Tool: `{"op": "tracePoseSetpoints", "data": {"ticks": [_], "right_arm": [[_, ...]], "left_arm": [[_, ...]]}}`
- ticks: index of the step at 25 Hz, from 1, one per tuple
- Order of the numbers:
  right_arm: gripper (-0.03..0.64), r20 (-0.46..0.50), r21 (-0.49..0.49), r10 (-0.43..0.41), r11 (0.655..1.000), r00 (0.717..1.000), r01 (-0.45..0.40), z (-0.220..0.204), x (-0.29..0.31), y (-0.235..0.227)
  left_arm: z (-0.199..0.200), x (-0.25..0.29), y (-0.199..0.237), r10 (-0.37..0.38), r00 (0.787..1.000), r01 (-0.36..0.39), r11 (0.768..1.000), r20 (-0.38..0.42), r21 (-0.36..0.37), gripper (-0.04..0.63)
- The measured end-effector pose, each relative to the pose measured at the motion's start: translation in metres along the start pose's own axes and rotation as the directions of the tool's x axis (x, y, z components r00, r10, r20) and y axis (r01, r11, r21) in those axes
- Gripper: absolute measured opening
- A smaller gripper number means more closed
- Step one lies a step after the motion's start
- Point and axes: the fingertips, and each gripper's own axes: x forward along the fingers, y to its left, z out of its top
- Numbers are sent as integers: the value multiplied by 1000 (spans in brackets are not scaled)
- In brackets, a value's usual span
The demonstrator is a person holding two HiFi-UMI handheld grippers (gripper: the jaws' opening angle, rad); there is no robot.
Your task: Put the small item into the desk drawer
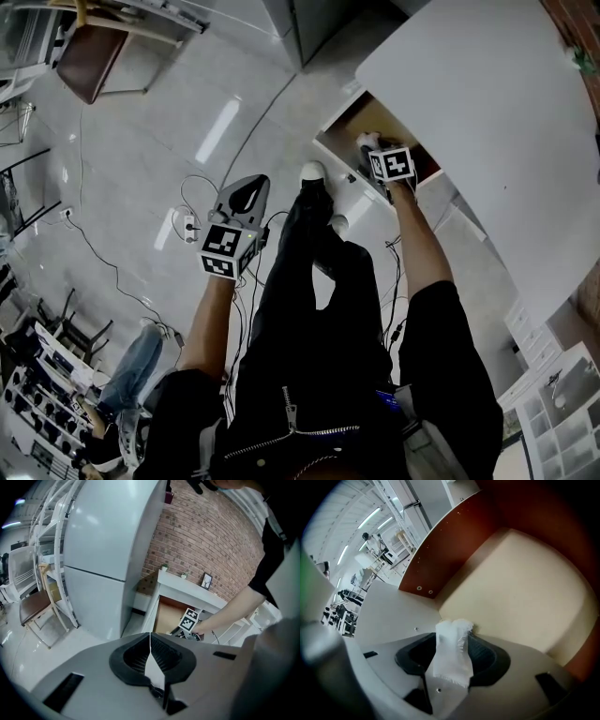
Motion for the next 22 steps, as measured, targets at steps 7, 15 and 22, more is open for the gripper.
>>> {"op": "tracePoseSetpoints", "data": {"ticks": [7, 15, 22], "right_arm": [[178, 68, 3, -26, 1000, 997, 26, 11, -32, 9], [6, 225, 64, -42, 998, 973, 28, 25, -104, 27], [6, 301, 98, -18, 995, 953, -12, 9, -163, 59]], "left_arm": [[20, 0, -14, -23, 999, 23, 1000, 28, 5, 21], [49, -14, -44, -62, 997, 60, 997, 47, 42, 21], [74, -33, -73, -80, 993, 74, 995, 89, 66, 21]]}}
